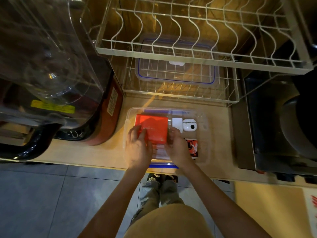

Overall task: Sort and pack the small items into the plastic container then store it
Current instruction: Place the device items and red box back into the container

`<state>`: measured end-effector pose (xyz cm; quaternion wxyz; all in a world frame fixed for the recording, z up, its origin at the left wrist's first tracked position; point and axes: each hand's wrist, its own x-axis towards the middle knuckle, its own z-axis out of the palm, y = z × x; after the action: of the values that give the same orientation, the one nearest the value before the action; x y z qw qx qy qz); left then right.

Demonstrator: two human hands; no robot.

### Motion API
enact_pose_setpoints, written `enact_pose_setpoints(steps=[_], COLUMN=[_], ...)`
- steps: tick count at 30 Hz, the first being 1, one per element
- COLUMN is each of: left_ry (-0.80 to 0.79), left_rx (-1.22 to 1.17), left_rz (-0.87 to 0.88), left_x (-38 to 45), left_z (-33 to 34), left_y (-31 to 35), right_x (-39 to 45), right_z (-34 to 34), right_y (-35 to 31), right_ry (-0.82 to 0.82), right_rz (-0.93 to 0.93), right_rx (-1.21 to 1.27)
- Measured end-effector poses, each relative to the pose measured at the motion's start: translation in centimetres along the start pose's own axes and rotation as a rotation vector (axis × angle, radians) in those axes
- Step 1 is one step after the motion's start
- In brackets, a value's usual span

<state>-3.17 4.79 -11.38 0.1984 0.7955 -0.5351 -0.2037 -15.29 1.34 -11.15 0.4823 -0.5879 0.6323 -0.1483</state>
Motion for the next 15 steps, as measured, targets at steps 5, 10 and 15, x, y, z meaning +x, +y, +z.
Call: enact_pose_setpoints(steps=[5,10,15], left_ry=[-0.076,-0.119,-0.101], left_rx=[0.013,0.051,0.029], left_rz=[0.005,-0.023,-0.038], left_x=[0.2,0.3,0.3], left_z=[-0.1,-0.1,0.1], left_y=[-0.1,-0.2,-0.3], right_x=[1.1,1.7,2.2], right_z=[-0.4,-1.0,-2.3], right_y=[1.2,0.8,1.7], right_ry=[-0.245,-0.328,-0.414], right_rz=[0.001,-0.11,-0.251], right_rx=[-0.403,-0.629,-0.768])
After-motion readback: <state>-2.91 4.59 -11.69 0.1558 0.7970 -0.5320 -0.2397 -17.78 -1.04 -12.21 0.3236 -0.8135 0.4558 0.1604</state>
